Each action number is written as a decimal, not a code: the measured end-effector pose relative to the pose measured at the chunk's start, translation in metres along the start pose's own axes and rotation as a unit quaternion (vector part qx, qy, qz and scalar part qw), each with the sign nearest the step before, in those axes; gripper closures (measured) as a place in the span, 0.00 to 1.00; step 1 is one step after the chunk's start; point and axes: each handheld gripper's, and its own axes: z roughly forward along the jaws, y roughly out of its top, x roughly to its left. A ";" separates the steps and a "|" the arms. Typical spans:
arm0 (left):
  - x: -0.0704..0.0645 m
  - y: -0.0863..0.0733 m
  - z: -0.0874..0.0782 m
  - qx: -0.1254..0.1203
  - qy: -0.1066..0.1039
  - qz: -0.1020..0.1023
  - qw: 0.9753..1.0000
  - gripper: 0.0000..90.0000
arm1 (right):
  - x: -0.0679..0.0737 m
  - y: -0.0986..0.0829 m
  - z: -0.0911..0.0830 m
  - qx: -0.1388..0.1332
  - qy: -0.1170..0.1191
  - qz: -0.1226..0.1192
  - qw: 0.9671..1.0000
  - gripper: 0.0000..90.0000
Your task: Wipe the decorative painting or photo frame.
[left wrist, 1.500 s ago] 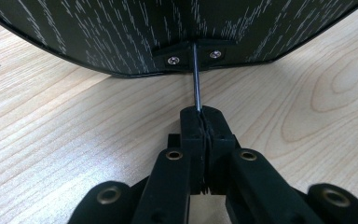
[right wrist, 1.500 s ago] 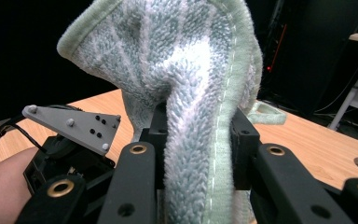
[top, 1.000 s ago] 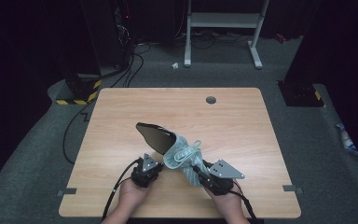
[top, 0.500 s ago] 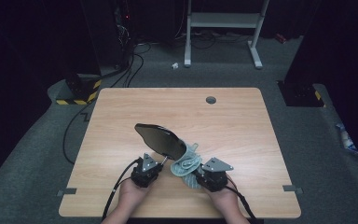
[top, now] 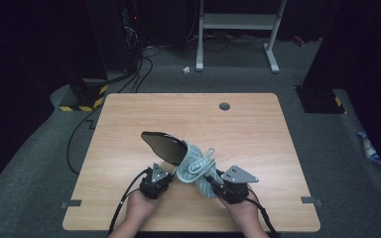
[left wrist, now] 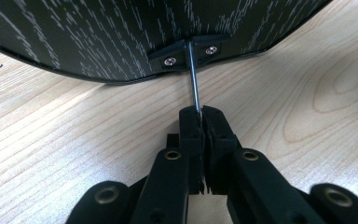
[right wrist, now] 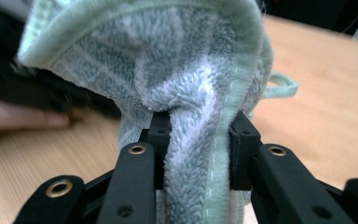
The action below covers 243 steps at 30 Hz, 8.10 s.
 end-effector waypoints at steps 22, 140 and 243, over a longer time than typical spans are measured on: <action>0.001 0.000 0.000 0.002 -0.004 -0.003 1.000 0.96 | -0.022 -0.012 0.029 0.039 0.012 0.023 0.999 0.77; -0.001 0.001 0.001 0.002 0.009 0.007 1.000 0.98 | -0.102 -0.039 -0.046 0.020 -0.138 0.098 0.985 0.77; 0.042 -0.012 -0.010 0.003 0.051 -0.068 0.996 0.73 | -0.013 -0.027 -0.010 0.050 -0.050 0.021 0.997 0.41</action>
